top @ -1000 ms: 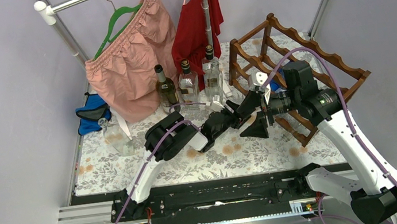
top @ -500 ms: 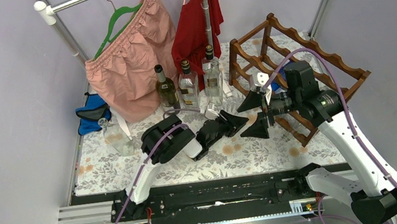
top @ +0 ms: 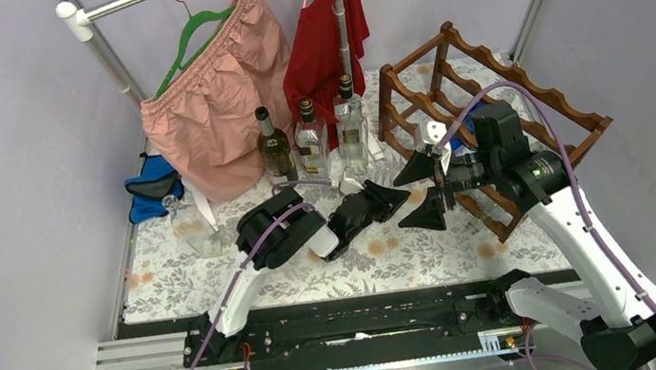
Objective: Put the wine bottle on the wine rack
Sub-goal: Place the wine bottle in the wine rack.
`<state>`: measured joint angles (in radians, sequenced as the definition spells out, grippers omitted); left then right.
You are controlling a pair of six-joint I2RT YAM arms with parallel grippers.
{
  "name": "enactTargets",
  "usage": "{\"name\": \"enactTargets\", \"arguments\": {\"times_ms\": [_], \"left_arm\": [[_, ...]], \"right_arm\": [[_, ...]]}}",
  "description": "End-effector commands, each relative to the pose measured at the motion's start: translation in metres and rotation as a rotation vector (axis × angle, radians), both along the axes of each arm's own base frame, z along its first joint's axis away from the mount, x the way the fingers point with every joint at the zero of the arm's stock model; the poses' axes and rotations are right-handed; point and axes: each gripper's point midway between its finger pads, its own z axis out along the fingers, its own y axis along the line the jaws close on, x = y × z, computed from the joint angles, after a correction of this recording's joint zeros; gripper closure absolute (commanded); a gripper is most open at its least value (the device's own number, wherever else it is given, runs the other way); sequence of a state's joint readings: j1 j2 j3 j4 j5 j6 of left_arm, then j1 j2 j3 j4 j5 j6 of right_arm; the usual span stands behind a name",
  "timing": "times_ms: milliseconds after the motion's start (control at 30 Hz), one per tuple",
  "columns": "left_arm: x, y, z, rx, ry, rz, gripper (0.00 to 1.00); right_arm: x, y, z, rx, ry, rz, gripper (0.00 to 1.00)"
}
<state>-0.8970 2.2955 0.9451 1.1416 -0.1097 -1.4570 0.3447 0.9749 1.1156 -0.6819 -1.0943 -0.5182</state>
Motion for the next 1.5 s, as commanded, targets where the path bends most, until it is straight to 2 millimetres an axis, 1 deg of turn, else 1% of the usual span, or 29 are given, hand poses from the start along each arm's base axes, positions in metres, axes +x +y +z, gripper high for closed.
{"name": "enactTargets", "arguments": {"times_ms": [0, 133, 267, 333, 400, 567, 900, 1067, 1267, 1467], "left_arm": [[0.007, 0.013, -0.018, 0.034, 0.026, 0.080, 0.64], [0.006, 0.021, -0.010, -0.053, 0.021, 0.113, 0.61], [0.005, 0.016, -0.007, -0.124, 0.015, 0.078, 0.57], [0.005, 0.013, -0.008, -0.122, 0.016, 0.068, 0.52], [0.006, 0.012, -0.008, -0.119, 0.013, 0.064, 0.49], [0.009, 0.008, -0.006, -0.139, 0.017, 0.060, 0.48], [0.016, 0.006, -0.013, -0.177, 0.064, 0.078, 0.48], [0.021, 0.003, -0.015, -0.168, 0.073, 0.082, 0.48], [0.023, -0.001, -0.021, -0.142, 0.091, 0.078, 0.48], [0.024, -0.005, -0.023, -0.134, 0.095, 0.064, 0.47]], "right_arm": [[-0.003, 0.001, 0.010, 0.033, -0.040, 0.019, 0.00], [-0.003, 0.001, 0.010, 0.033, -0.040, 0.019, 0.00], [-0.003, 0.001, 0.010, 0.033, -0.038, 0.020, 0.00], [-0.003, 0.001, 0.010, 0.033, -0.039, 0.021, 0.00], [-0.003, 0.001, 0.010, 0.033, -0.038, 0.021, 0.00], [-0.002, 0.001, 0.010, 0.032, -0.036, 0.020, 0.00], [-0.002, 0.001, 0.010, 0.033, -0.034, 0.022, 0.00], [-0.002, 0.001, 0.009, 0.032, -0.032, 0.022, 0.00], [-0.002, 0.001, 0.010, 0.032, -0.033, 0.022, 0.00], [-0.003, 0.001, 0.009, 0.032, -0.033, 0.023, 0.00]]}}
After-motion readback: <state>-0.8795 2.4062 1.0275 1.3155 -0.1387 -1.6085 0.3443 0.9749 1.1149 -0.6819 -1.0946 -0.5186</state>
